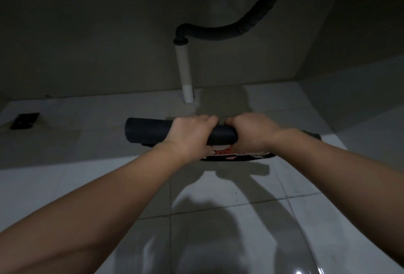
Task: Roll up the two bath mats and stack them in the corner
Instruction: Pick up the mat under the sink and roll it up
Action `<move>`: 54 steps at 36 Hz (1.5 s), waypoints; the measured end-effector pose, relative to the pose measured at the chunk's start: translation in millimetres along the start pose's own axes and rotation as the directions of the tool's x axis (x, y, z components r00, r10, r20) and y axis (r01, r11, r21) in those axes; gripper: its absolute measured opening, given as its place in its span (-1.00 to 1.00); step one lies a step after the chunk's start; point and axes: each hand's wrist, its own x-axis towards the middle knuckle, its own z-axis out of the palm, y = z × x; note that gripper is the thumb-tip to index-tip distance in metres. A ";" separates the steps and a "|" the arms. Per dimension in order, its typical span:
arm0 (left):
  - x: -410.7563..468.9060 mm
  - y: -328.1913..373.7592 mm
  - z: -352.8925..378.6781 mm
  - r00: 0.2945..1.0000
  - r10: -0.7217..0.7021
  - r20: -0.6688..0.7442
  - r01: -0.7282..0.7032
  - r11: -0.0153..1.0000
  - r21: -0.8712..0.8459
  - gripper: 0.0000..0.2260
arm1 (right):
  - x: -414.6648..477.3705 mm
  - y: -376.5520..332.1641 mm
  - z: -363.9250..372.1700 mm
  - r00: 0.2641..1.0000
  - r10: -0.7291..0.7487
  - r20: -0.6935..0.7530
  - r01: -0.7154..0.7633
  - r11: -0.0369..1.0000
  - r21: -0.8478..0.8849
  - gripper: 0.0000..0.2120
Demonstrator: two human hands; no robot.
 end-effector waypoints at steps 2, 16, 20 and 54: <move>3.5 -3.1 -6.4 0.991 -0.065 0.118 0.082 0.986 -0.144 -0.51 | -1.6 2.0 6.0 0.986 -0.069 -0.153 0.042 0.984 -0.174 -0.74; -2.0 -12.9 -4.4 0.994 -0.083 0.074 0.085 0.996 -0.023 -0.70 | 2.9 -6.1 4.9 0.992 -0.050 -0.119 0.044 0.998 -0.049 -0.54; -5.3 -8.8 2.9 0.995 -0.016 -0.094 0.019 0.999 0.036 -0.71 | 6.8 -6.5 -1.4 0.999 0.024 0.027 -0.025 0.998 0.053 -0.49; 10.1 -17.6 0.0 0.950 -0.105 0.293 0.162 0.971 -0.176 -0.54 | 2.7 -7.4 12.7 0.975 -0.149 -0.166 0.104 0.961 -0.255 -0.67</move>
